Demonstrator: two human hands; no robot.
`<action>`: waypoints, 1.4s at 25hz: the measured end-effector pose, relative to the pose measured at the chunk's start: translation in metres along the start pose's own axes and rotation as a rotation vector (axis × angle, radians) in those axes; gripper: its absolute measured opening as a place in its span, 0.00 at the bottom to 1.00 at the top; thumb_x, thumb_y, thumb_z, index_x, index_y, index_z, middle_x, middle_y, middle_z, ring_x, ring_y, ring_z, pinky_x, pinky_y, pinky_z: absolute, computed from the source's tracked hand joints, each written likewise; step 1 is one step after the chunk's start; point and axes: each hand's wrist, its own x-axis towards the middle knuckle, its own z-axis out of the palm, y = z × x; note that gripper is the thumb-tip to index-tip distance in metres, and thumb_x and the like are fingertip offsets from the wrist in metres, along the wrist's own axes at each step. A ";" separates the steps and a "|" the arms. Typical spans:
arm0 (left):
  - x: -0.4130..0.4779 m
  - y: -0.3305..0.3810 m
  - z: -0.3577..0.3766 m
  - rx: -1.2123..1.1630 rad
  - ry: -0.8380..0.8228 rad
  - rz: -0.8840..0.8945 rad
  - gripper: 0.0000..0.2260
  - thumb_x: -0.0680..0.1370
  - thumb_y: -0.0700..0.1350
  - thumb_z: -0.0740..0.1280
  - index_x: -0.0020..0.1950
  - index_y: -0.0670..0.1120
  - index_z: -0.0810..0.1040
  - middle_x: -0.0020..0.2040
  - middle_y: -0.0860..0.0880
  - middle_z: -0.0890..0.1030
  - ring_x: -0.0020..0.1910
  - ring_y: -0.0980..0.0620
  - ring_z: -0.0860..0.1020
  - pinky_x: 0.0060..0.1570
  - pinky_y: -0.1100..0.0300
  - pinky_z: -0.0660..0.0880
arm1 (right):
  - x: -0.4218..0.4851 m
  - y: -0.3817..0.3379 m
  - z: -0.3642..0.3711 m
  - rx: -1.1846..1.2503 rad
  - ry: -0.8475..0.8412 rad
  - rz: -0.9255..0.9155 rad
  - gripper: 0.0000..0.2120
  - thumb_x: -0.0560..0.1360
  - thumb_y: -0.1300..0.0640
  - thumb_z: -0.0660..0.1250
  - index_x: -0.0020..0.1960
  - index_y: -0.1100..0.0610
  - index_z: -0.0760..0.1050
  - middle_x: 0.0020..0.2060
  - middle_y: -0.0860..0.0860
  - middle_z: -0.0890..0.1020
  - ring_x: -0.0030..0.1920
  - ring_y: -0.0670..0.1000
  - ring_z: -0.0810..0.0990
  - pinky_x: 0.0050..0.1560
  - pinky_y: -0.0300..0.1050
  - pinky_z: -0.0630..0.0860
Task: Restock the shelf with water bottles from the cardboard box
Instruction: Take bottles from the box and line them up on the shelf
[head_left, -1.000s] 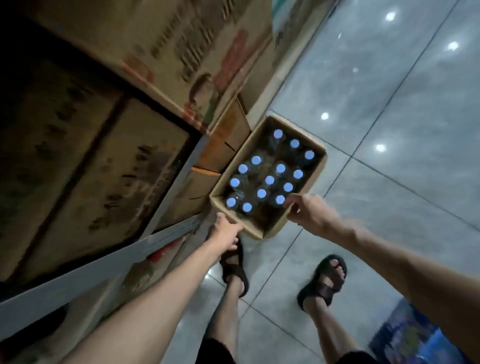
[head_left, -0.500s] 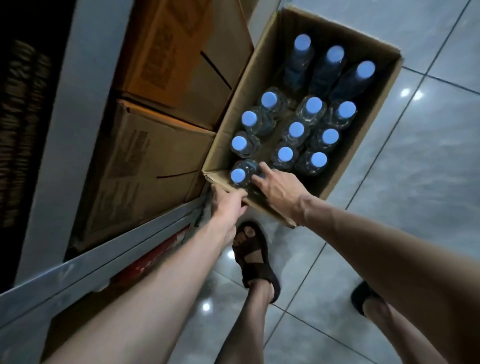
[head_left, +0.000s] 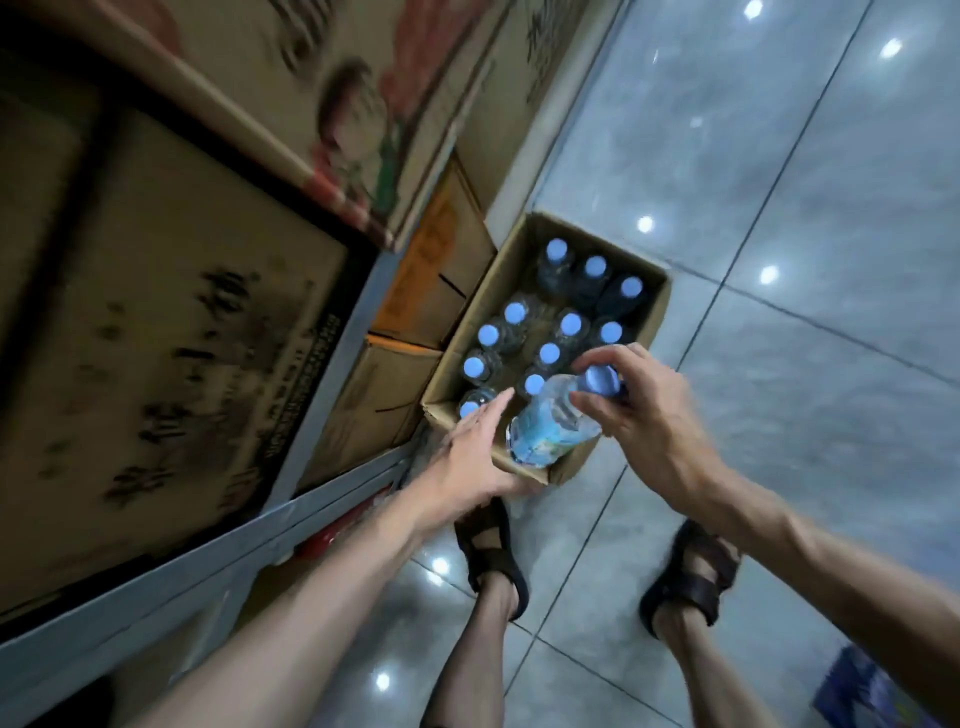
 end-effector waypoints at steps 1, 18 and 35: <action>-0.018 0.029 -0.012 -0.028 -0.015 0.044 0.46 0.62 0.54 0.79 0.75 0.51 0.62 0.69 0.52 0.72 0.68 0.57 0.69 0.64 0.73 0.64 | -0.008 -0.030 -0.026 0.120 0.033 0.071 0.09 0.72 0.59 0.73 0.51 0.52 0.78 0.40 0.47 0.77 0.34 0.43 0.73 0.37 0.32 0.68; -0.485 0.336 -0.212 -0.431 0.404 0.369 0.18 0.71 0.39 0.74 0.59 0.40 0.77 0.53 0.43 0.84 0.50 0.47 0.83 0.50 0.56 0.80 | -0.181 -0.520 -0.241 0.358 -0.501 -0.175 0.18 0.74 0.60 0.71 0.63 0.59 0.74 0.54 0.52 0.84 0.51 0.47 0.84 0.46 0.36 0.79; -0.440 0.230 -0.272 -0.499 0.815 -0.355 0.55 0.63 0.57 0.79 0.79 0.44 0.49 0.78 0.41 0.56 0.76 0.42 0.57 0.73 0.48 0.59 | -0.056 -0.686 -0.091 -0.367 -0.538 -0.769 0.31 0.64 0.56 0.80 0.62 0.55 0.70 0.48 0.46 0.80 0.47 0.45 0.80 0.47 0.38 0.79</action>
